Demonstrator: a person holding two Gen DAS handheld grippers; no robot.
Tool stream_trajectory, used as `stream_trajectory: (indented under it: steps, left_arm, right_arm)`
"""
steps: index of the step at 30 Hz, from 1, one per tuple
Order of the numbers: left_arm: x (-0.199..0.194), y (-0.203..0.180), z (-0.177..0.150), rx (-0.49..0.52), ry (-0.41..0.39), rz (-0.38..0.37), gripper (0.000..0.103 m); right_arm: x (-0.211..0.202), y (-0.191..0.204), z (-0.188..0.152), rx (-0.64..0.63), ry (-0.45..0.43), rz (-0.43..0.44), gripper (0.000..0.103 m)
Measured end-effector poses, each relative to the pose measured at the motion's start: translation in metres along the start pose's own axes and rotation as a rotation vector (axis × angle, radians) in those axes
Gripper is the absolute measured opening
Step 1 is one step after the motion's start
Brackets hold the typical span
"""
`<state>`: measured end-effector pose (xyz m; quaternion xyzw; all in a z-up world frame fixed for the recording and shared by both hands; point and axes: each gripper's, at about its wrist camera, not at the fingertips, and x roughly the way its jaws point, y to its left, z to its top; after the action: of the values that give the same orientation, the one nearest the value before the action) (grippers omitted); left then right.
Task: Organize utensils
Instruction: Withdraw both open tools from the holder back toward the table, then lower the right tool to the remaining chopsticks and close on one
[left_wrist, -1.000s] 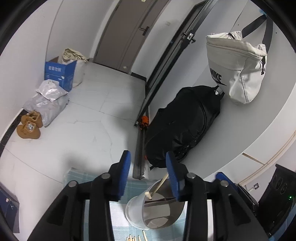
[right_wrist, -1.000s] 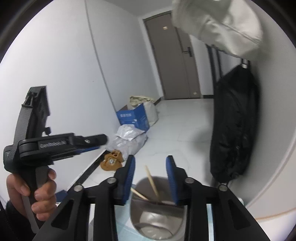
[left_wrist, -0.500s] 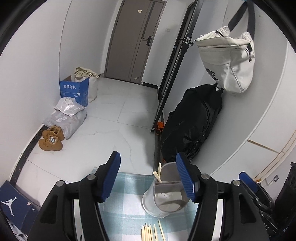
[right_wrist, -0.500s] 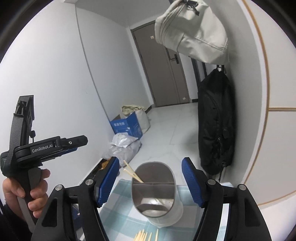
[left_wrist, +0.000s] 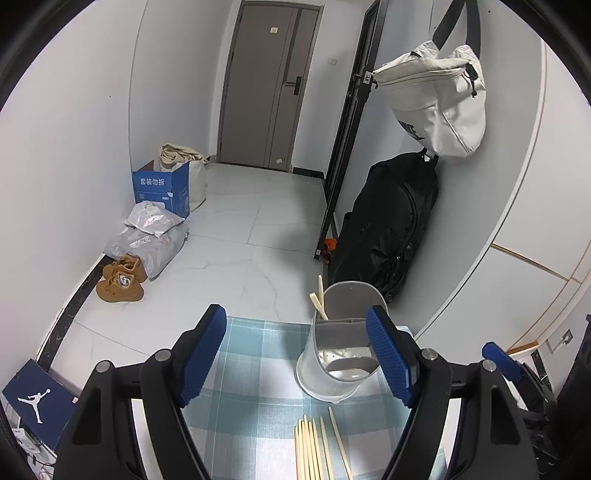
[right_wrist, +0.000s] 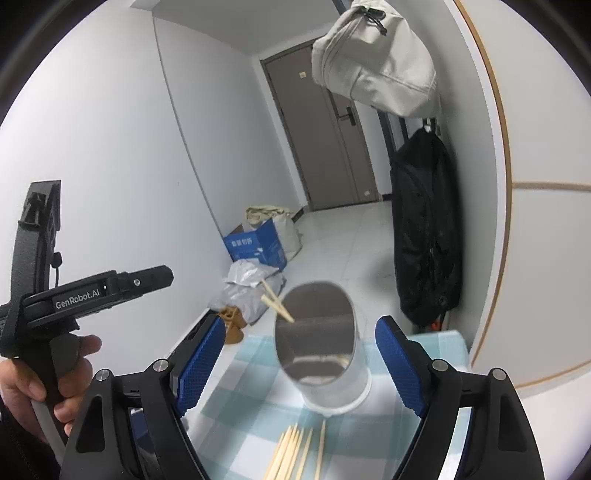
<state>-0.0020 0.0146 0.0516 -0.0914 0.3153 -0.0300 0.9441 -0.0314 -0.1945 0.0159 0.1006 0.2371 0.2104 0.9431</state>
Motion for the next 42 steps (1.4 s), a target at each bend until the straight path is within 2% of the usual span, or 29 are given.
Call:
stream_trajectory:
  steps: [4,14,20,23,27,29,37,42]
  left_arm:
    - [-0.004,-0.006,-0.013,0.038,-0.012,0.024,0.074]
    - [0.01,-0.008,-0.045,0.077,0.013,0.037,0.075]
    - [0.033,0.0,-0.067,0.058,0.064,0.042,0.075]
    - [0.045,0.007,-0.076,0.056,0.094,0.087,0.075]
    - [0.06,0.021,-0.085,0.023,0.153,0.078,0.075]
    - [0.066,0.025,-0.086,0.014,0.185,0.074,0.075]
    - [0.084,0.038,-0.086,-0.009,0.281,0.093,0.075]
    - [0.104,0.056,-0.093,-0.024,0.385,0.182,0.075]
  right_arm:
    - [0.002,0.0,-0.015,0.002,0.023,-0.009,0.085]
    - [0.013,-0.004,-0.053,-0.004,0.109,-0.05,0.086]
    - [0.026,-0.013,-0.074,-0.005,0.189,-0.084,0.086]
    - [0.037,-0.021,-0.082,0.02,0.24,-0.097,0.086]
    - [0.055,-0.025,-0.095,0.029,0.321,-0.106,0.085]
    - [0.063,-0.025,-0.1,0.02,0.353,-0.107,0.08]
    - [0.105,-0.028,-0.123,0.016,0.511,-0.115,0.042]
    - [0.129,-0.02,-0.128,-0.033,0.567,-0.116,0.031]
